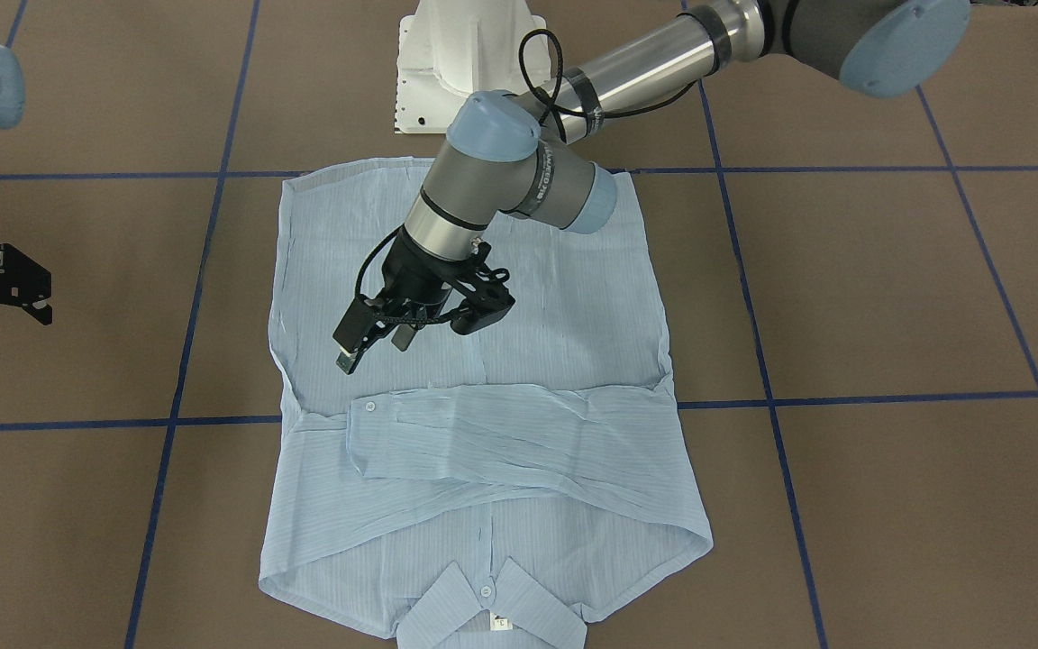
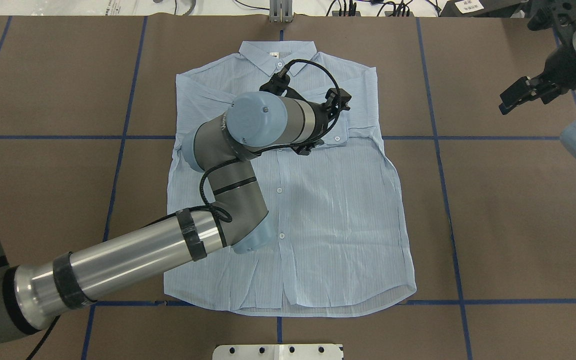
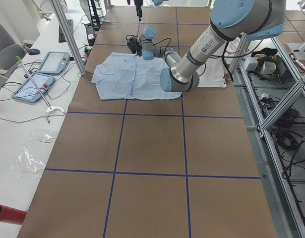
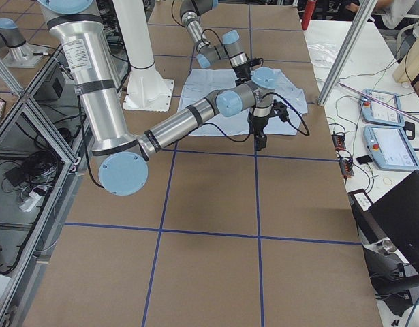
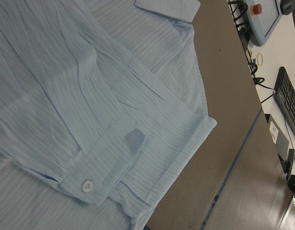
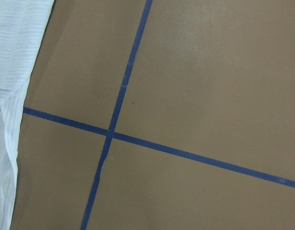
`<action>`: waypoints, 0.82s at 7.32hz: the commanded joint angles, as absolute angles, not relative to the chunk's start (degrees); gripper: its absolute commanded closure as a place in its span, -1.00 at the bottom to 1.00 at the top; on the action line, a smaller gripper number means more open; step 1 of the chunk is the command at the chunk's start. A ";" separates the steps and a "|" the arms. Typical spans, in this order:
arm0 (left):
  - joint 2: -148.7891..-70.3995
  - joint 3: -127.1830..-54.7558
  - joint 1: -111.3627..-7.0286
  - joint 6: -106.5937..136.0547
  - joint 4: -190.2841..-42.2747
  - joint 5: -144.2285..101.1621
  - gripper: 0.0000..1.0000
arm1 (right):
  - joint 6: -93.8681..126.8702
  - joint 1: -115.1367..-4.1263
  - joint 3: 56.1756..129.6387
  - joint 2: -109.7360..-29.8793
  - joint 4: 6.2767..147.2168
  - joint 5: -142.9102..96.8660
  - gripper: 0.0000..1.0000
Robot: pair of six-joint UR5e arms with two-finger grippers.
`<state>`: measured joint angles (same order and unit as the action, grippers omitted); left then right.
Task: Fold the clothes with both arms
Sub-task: 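Release the sleeve with the left gripper while the right gripper moves toward the hem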
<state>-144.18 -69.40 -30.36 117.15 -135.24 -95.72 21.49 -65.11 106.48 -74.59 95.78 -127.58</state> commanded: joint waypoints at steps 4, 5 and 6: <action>-118.24 -108.76 -31.02 83.81 -108.83 -101.78 -1.00 | 50.92 -47.59 114.07 -74.88 89.75 -120.96 -1.00; -115.60 -111.68 -31.03 83.33 -108.72 -101.78 -1.00 | 57.68 -41.89 115.56 -74.80 88.61 -117.20 -1.00; -114.45 -113.10 -31.11 83.32 -108.72 -102.56 -1.00 | 63.57 -36.70 118.19 -74.97 88.33 -114.29 -1.00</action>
<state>-116.68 -110.30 -31.02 84.36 -109.32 -101.86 55.99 -43.11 115.59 -74.86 89.20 -118.03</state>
